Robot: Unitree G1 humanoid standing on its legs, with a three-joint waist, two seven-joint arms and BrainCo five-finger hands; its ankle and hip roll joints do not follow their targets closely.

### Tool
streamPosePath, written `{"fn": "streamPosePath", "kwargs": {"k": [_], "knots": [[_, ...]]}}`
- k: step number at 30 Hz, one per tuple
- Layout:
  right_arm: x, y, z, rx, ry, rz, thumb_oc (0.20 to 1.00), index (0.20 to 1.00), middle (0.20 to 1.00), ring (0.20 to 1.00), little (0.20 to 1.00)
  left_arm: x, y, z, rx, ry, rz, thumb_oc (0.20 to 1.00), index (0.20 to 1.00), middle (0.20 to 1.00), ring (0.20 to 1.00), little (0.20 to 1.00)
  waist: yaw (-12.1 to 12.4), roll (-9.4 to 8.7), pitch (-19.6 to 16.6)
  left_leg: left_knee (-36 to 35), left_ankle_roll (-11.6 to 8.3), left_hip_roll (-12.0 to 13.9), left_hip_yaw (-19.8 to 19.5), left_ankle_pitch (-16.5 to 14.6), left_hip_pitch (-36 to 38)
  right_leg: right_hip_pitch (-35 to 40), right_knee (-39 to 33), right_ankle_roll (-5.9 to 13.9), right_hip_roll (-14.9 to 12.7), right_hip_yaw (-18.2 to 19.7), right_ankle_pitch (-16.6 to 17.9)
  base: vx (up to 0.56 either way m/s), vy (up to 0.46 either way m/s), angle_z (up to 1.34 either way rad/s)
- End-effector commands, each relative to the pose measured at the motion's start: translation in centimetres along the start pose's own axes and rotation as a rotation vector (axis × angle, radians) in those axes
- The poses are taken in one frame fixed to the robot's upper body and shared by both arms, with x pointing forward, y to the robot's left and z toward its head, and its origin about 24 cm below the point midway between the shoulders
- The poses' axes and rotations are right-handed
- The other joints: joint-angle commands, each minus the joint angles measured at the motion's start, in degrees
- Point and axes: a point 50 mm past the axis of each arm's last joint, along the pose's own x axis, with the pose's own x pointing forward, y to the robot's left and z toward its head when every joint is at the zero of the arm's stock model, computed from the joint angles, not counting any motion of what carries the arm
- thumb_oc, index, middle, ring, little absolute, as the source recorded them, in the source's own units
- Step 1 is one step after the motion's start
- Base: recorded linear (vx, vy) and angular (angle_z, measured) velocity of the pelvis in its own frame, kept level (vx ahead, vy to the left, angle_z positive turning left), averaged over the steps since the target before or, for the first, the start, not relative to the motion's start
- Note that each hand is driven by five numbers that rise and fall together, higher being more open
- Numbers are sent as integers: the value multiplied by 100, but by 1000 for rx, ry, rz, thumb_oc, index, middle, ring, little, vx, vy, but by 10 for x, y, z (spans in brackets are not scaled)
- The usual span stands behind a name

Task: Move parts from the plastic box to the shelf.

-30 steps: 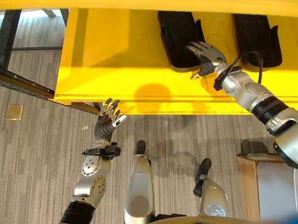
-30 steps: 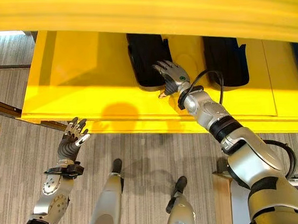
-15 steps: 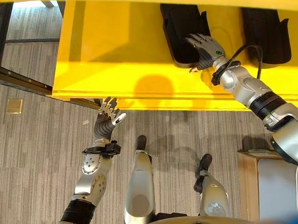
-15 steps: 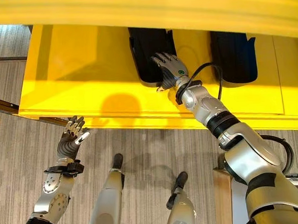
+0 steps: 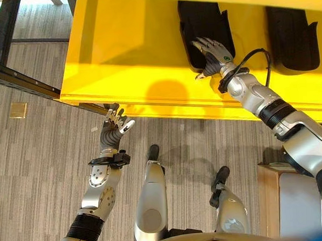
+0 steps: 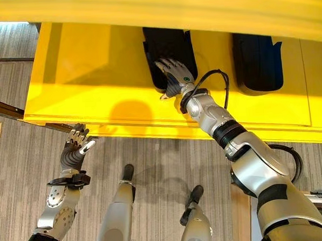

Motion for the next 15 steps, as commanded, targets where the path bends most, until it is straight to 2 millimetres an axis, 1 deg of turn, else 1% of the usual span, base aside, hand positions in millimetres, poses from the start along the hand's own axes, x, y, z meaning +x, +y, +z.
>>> {"fn": "streamPosePath", "kwargs": {"k": [1,15], "knots": [[13,-22,11,-12,-36,-69,1000,1000,1000,1000,1000,3,-12,17,-39,-111,-38,1000,1000,1000,1000,1000,146,-38,40,-621,152,7,71,429,271,-75,1426,146,-241,287,-458,0,0,0],[14,-18,15,-11,-46,-50,1000,1000,1000,1000,1000,2,-9,17,-30,-111,-30,1000,1000,1000,1000,1000,178,-93,43,-502,189,-47,72,353,234,-27,1386,165,-273,298,-360,0,0,0]]}}
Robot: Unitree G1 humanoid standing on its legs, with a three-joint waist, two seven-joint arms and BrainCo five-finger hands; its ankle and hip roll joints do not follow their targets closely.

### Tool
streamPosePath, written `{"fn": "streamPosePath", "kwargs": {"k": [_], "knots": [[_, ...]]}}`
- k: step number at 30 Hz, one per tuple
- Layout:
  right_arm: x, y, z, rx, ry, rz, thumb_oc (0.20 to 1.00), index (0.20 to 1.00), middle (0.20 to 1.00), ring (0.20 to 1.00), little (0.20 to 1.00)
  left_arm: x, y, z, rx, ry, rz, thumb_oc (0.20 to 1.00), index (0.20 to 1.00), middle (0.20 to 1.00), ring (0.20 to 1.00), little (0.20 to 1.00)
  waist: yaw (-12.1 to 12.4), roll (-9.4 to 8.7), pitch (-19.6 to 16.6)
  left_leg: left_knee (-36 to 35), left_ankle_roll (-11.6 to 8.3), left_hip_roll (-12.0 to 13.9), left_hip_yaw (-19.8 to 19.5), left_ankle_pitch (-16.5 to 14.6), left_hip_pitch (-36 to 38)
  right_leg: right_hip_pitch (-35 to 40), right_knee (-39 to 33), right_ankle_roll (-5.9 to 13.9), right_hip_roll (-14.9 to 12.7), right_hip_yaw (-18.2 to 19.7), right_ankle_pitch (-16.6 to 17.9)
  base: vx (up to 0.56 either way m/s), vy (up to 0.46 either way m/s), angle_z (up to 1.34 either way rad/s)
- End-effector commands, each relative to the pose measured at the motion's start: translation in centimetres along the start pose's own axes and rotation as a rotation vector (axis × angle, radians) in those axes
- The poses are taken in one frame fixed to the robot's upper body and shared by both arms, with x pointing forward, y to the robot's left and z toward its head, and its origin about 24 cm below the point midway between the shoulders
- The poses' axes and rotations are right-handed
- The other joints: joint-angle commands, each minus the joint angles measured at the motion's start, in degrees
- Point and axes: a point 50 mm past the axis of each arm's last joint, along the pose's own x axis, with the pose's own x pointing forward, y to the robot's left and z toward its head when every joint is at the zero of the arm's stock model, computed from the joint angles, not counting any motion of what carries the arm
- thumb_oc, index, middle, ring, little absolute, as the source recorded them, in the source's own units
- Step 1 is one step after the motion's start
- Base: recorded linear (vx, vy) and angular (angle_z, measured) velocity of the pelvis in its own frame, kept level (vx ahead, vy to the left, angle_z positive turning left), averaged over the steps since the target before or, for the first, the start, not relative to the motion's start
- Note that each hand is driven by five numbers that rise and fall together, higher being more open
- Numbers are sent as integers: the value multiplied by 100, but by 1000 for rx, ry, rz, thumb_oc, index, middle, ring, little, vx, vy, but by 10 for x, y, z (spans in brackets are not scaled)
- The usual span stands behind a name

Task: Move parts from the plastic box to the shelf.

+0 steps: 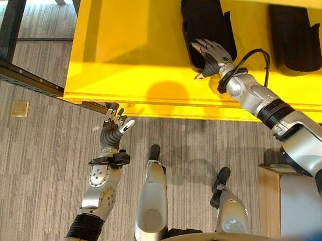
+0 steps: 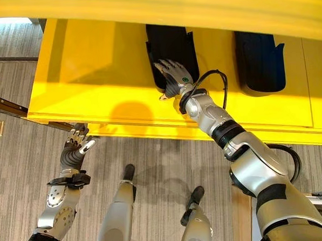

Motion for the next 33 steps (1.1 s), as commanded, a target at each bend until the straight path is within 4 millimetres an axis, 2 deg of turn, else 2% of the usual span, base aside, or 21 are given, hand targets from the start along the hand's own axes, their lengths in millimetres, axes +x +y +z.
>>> {"fn": "streamPosePath", "kwargs": {"k": [1,10,18,29,30,33], "knots": [[13,-23,13,-20,-51,-69,1000,1000,1000,1000,1000,2,-8,17,-27,-112,-30,1000,1000,1000,1000,1000,138,-96,53,-571,188,-20,95,350,254,-38,1339,154,-246,301,-362,0,0,0],[20,-23,31,-6,-98,-69,1000,1000,1000,1000,1000,3,-8,18,-37,-113,-25,1000,1000,1000,1000,1000,160,-116,34,-520,206,-48,102,297,251,-41,1340,159,-253,349,-358,0,0,0],[25,-30,35,8,-98,-98,1000,1000,1000,1000,1000,2,-6,18,-33,-112,-27,1000,1000,1000,1000,1000,198,-126,22,-511,228,-74,96,291,226,-28,1286,158,-255,349,-306,0,0,0],[31,-55,30,44,-54,-213,1000,1000,1000,1000,1000,2,-5,19,-39,-114,-16,1000,1000,1000,1000,1000,149,-89,-4,-455,255,-83,146,250,223,-59,1286,146,-248,427,-294,0,0,0],[29,-67,34,15,-93,-246,1000,1000,1000,1000,1000,2,-4,19,-28,-112,-11,1000,1000,1000,1000,1000,108,-109,-4,-453,250,-68,160,242,241,-68,1303,148,-244,445,-315,0,0,0],[26,-82,36,-5,-133,-294,1000,1000,1000,1000,1000,2,-1,20,-21,-116,-3,1000,1000,1000,1000,1000,71,-126,-8,-449,251,-57,179,232,258,-75,1321,144,-237,459,-336,2,5,-6]]}}
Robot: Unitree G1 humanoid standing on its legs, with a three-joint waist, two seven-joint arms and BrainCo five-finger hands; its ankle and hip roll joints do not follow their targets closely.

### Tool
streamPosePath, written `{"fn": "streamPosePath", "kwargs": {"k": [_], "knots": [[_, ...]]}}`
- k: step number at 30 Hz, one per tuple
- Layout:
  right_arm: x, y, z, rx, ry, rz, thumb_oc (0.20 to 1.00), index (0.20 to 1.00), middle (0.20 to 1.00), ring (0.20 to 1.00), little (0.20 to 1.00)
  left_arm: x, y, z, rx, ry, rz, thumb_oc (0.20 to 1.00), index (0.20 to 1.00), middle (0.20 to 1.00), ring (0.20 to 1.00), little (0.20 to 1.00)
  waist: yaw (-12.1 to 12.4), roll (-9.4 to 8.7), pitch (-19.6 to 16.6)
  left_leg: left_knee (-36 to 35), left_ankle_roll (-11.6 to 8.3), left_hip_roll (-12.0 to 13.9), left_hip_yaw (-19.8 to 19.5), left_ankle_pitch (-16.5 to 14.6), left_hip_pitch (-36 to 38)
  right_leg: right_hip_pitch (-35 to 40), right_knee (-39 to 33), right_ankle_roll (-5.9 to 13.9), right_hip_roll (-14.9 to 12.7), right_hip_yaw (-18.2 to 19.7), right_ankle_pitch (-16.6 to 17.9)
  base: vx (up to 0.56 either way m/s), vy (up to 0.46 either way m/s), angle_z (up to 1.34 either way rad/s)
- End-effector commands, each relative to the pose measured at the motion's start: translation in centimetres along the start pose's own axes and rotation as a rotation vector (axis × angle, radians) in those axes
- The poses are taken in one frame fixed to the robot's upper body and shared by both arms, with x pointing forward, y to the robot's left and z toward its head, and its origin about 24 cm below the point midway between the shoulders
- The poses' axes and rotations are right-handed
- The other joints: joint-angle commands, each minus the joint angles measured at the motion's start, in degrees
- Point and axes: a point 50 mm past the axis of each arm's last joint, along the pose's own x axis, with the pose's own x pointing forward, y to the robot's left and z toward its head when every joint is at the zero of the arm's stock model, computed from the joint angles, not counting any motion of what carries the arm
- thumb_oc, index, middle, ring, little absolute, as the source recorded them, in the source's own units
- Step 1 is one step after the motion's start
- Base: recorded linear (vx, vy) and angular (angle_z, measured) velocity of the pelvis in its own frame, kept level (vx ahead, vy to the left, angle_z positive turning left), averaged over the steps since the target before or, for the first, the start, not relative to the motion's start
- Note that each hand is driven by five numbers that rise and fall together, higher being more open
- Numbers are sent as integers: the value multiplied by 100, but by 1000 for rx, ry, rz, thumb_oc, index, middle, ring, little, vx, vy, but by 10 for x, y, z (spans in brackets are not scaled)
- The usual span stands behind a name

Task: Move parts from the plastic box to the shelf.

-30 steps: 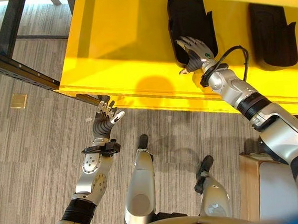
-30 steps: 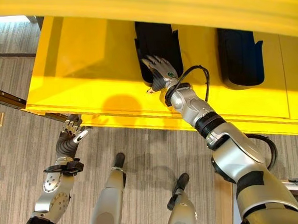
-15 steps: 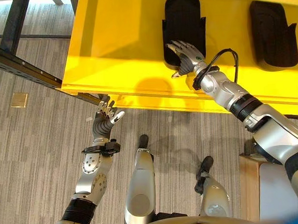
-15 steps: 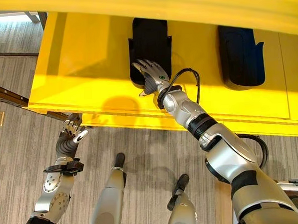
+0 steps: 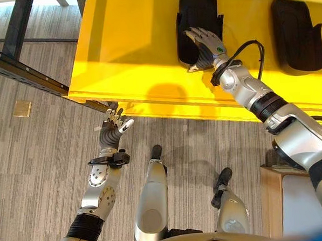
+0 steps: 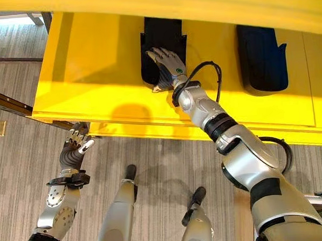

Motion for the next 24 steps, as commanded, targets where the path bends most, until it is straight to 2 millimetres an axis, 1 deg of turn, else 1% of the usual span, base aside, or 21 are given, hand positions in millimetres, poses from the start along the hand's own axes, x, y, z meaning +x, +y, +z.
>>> {"fn": "streamPosePath", "kwargs": {"k": [1,2,4,5,6,7,8,9,11,14,15,18,20,21,24], "knots": [[18,-47,14,-9,-73,-161,1000,1000,1000,1000,1000,2,-3,19,-13,-111,-15,1000,1000,1000,1000,1000,123,-129,21,-653,126,40,99,298,390,-37,1325,209,-140,394,-423,-14,-2,-5],[13,-70,16,-23,-117,-236,1000,1000,1000,1000,1000,1,-2,19,-7,-112,-15,1000,1000,1000,1000,1000,57,-142,21,-632,120,68,111,288,408,-49,1347,209,-133,415,-440,0,0,0],[13,-70,16,-23,-116,-236,1000,1000,1000,1000,1000,1,-2,19,-7,-111,-16,1000,1000,1000,1000,1000,63,-143,21,-633,120,68,112,288,409,-50,1347,209,-134,416,-440,-5,0,-3],[5,-84,19,-7,-162,-293,1000,1000,1000,1000,1000,2,-1,20,0,-112,-10,1000,1000,1000,1000,1000,6,-160,15,-629,117,85,118,282,432,-67,1372,203,-132,448,-457,-19,-4,-6],[-4,-88,21,11,-196,-318,1000,1000,1000,1000,1000,2,0,20,5,-110,-2,1000,1000,1000,1000,1000,-51,-165,22,-609,114,94,129,264,444,-68,1396,198,-127,466,-489,-38,-6,-8],[-15,-90,18,24,-210,-333,1000,1000,1000,1000,1000,1,0,20,11,-109,2,1000,1000,1000,1000,1000,-88,-176,1,-640,122,96,136,307,442,-87,1386,192,-124,469,-478,-39,-9,-2],[-24,-88,19,34,-240,-333,1000,1000,1000,1000,1000,1,1,20,16,-111,8,1000,1000,1000,1000,1000,-150,-170,10,-619,120,114,140,301,450,-97,1400,185,-114,491,-504,-31,-5,-5],[-26,-87,18,35,-237,-332,1000,1000,1000,1000,1000,1,1,19,18,-108,6,1000,1000,1000,1000,1000,-133,-173,0,-616,119,115,140,298,451,-96,1403,185,-113,491,-507,-19,-13,-4],[-39,-84,22,43,-282,-323,1000,1000,1000,1000,1000,-1,2,19,23,-108,12,1000,1000,1000,1000,1000,-199,-165,0,-604,111,144,148,297,469,-102,1422,175,-101,507,-560,-11,-18,-8],[-54,-81,24,47,-313,-311,1000,1000,1000,1000,1000,-2,3,18,34,-102,9,1000,1000,1000,1000,1000,-245,-167,-30,-621,94,170,171,308,515,-98,1440,178,-90,521,-593,-11,-17,-7],[-62,-78,25,71,-326,-311,1000,1000,1000,1000,1000,-3,5,18,42,-99,17,1000,1000,1000,1000,1000,-309,-165,-39,-636,86,202,186,311,552,-97,1441,180,-82,532,-600,-15,-23,-17],[-76,-71,23,100,-333,-285,1000,1000,1000,1000,1000,-4,6,16,49,-90,17,1000,1000,1000,1000,1000,-376,-180,-91,-699,66,246,209,342,637,-76,1417,182,-56,556,-622,-10,-20,-11],[-86,-65,22,150,-330,-267,1000,1000,1000,1000,1000,-5,6,15,50,-87,16,1000,1000,1000,1000,1000,-433,-183,-129,-747,50,277,220,364,710,-51,1401,181,-31,575,-632,-3,-29,-11],[-93,-61,20,202,-319,-271,1000,1000,1000,1000,1000,-6,7,14,52,-83,17,1000,1000,1000,1000,1000,-452,-191,-166,-795,38,305,226,385,766,-21,1372,180,-11,584,-634,10,-35,-15],[-113,-43,18,333,-286,-252,1000,1000,1000,1000,1000,-8,8,11,56,-72,23,1000,1000,1000,1000,1000,-546,-176,-297,-1006,-4,400,256,484,973,96,1248,188,53,586,-644,35,-54,-11]]}}
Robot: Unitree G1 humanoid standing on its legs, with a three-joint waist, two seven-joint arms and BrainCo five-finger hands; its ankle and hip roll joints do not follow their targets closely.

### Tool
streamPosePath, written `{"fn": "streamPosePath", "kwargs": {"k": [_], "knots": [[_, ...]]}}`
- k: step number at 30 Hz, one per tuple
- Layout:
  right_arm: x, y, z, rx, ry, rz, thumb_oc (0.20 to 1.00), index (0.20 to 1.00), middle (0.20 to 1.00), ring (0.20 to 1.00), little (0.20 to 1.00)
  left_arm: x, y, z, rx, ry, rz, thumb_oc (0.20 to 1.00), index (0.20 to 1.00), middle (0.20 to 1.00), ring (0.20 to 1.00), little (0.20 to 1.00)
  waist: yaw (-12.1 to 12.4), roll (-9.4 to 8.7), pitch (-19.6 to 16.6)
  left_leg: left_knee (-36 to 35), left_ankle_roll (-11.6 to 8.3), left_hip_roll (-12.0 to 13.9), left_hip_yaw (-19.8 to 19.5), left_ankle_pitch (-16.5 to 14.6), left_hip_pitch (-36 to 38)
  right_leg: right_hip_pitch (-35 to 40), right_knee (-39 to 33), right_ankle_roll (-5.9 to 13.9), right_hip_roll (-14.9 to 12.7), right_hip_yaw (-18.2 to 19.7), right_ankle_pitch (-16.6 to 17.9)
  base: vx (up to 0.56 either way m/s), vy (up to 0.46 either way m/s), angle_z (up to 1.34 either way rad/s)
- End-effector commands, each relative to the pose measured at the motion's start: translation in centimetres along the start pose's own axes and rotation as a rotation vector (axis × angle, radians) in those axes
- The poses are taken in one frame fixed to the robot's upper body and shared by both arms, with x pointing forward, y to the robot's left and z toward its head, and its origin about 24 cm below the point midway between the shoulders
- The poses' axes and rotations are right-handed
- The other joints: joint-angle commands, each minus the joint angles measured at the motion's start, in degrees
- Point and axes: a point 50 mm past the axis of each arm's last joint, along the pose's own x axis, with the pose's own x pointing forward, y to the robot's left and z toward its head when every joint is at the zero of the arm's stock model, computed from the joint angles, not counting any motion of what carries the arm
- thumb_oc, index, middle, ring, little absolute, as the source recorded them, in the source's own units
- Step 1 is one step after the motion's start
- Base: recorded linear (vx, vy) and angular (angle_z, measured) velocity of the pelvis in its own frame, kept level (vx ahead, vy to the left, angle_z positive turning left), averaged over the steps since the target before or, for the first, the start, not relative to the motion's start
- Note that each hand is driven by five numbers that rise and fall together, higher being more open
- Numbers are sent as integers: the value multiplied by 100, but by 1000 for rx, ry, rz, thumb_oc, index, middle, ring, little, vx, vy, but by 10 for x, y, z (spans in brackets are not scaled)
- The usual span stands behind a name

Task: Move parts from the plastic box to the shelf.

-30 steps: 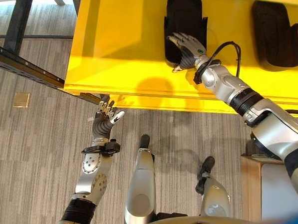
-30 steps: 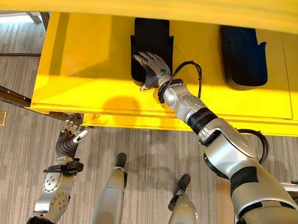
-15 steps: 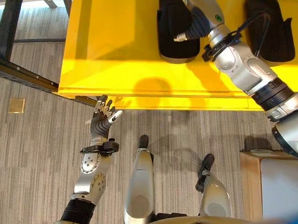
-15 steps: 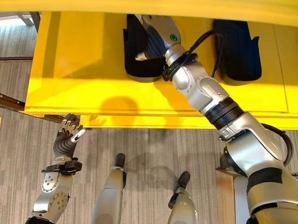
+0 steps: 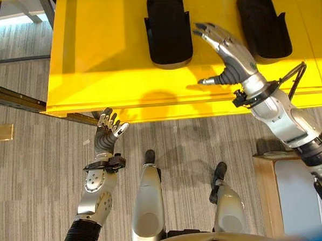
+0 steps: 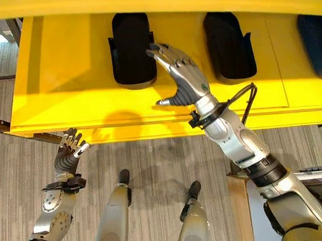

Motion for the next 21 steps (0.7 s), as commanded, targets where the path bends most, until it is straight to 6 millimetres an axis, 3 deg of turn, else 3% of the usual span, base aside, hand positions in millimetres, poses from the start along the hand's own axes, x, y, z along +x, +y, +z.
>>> {"fn": "streamPosePath", "kwargs": {"k": [1,2,3,6,10,16,19,20,21], "knots": [[4,-16,17,115,-100,-94,1000,1000,1000,1000,1000,3,-5,14,41,-90,-56,1000,1000,1000,1000,1000,-53,-69,-369,-927,-20,182,0,533,614,137,1089,173,-66,191,-614,41,-59,-13],[-3,-14,17,166,-85,-98,1000,1000,1000,1000,1000,1,-3,12,45,-79,-56,1000,1000,1000,1000,1000,-101,-66,-428,-1006,-26,215,21,569,687,180,1051,176,-39,183,-614,83,-104,-15],[-27,-7,12,297,-15,-118,1000,1000,1000,1000,1000,-1,0,9,41,-67,-46,1000,1000,1000,1000,1000,-248,-47,-618,-1307,-68,333,82,712,956,333,897,186,63,198,-639,92,-122,-14],[-53,-5,5,408,71,-182,1000,1000,1000,1000,1000,-5,3,4,39,-52,-37,1000,1000,1000,1000,1000,-386,18,-866,-1724,-122,508,166,902,1324,551,710,190,195,188,-666,90,-98,-21],[-87,14,-7,593,245,-226,1000,1000,1000,1000,1000,-10,4,-3,13,-29,-20,1000,1000,1000,1000,1000,-528,161,-1192,-2145,-262,769,307,1192,1696,780,588,146,382,198,-776,59,-86,-23],[-108,17,-10,616,326,-217,1000,1000,1000,1000,1000,-20,6,-13,-20,1,4,1000,1000,1000,1000,1000,-681,365,-1437,-2399,-352,1154,463,1503,2130,828,850,-67,723,291,-1152,30,-110,-16],[-113,16,-14,666,354,-263,1000,1000,1000,1000,1000,-26,6,-13,-50,-5,18,1000,1000,1000,1000,1000,-653,441,-1447,-2406,-380,1336,405,1952,2169,722,930,-208,1011,466,-1238,-34,-193,-40],[-122,17,-17,741,401,-341,1000,1000,1000,1000,1000,-28,3,-18,-67,12,16,1000,1000,1000,1000,1000,-676,481,-1436,-2430,-387,1392,494,2313,2118,742,747,-307,1181,529,-1189,-48,-250,-51],[-125,15,-18,729,409,-346,1000,1000,1000,1000,1000,-28,2,-19,-72,16,13,1000,1000,1000,1000,1000,-692,501,-1433,-2438,-389,1389,523,2407,2088,771,648,-332,1206,514,-1170,-58,-267,-39]]}}
